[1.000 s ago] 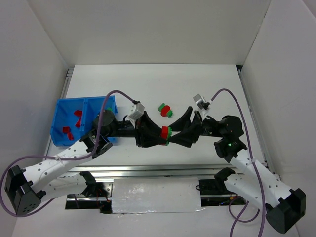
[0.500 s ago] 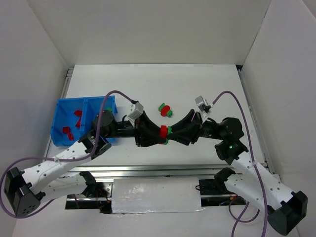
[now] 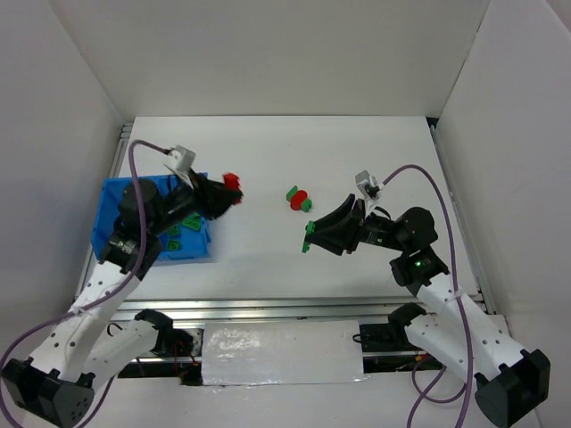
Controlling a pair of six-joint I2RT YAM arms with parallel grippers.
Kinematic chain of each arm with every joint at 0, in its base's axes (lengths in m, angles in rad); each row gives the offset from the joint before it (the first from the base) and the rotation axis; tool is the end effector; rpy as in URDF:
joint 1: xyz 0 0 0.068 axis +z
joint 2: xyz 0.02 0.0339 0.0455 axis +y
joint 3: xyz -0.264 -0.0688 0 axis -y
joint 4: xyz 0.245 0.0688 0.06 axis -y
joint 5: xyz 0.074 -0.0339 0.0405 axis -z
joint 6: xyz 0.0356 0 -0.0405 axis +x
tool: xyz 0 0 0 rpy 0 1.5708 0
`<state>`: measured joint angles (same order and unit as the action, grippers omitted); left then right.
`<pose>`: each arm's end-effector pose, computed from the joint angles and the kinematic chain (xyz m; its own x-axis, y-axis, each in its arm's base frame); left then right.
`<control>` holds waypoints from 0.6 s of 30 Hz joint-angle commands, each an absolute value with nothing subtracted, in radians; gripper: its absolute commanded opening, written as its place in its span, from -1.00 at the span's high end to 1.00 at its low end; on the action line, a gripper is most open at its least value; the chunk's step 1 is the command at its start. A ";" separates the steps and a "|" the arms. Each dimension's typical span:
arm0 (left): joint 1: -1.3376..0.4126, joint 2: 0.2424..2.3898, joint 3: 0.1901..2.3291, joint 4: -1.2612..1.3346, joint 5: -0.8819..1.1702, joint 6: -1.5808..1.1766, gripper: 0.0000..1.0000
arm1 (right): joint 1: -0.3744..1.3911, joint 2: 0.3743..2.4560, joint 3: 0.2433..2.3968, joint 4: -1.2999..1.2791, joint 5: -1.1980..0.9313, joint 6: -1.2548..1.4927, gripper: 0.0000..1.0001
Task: Sort the legos into containers by color
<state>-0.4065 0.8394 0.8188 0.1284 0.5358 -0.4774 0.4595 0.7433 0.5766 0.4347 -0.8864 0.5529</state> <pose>0.1709 -0.0933 0.3762 -0.2826 -0.3085 -0.9083 0.7615 0.5037 -0.4080 0.1404 0.1002 0.3362 -0.2969 0.2235 -0.9284 -0.9331 0.1385 0.3318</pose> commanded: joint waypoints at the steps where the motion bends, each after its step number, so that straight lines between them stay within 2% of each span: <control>1: -0.229 0.918 0.978 -0.363 0.004 -0.508 1.00 | 0.453 0.741 0.610 0.338 -0.832 0.479 1.00; 2: -0.162 0.995 1.052 -0.455 -0.266 -0.555 1.00 | 0.454 0.738 0.609 0.319 -0.821 0.476 1.00; 4: -0.126 1.051 1.087 -0.563 -0.516 -0.609 1.00 | 0.454 0.736 0.603 0.322 -0.812 0.479 1.00; 6: -0.063 1.081 1.075 -0.566 -0.688 -0.647 1.00 | 0.454 0.736 0.603 0.322 -0.811 0.477 1.00; 10: 0.104 1.155 1.060 -0.495 -0.666 -0.667 0.97 | 0.454 0.753 0.620 0.313 -0.819 0.459 1.00; 12: 0.178 1.233 1.080 -0.505 -0.646 -0.676 0.84 | 0.453 0.758 0.627 0.307 -0.830 0.451 1.00; 15: 0.247 1.314 1.086 -0.496 -0.611 -0.661 0.78 | 0.454 0.759 0.621 0.327 -0.848 0.456 1.00; 17: 0.276 1.330 1.077 -0.471 -0.554 -0.655 0.39 | 0.454 0.758 0.609 0.336 -0.859 0.459 1.00; 18: 0.281 1.324 1.068 -0.460 -0.523 -0.658 -0.01 | 0.454 0.758 0.609 0.333 -0.862 0.457 1.00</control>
<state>0.2646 1.3411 1.0531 -0.4919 -0.5629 -0.6434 0.4576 0.7612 0.5842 0.3008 -0.8356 0.4747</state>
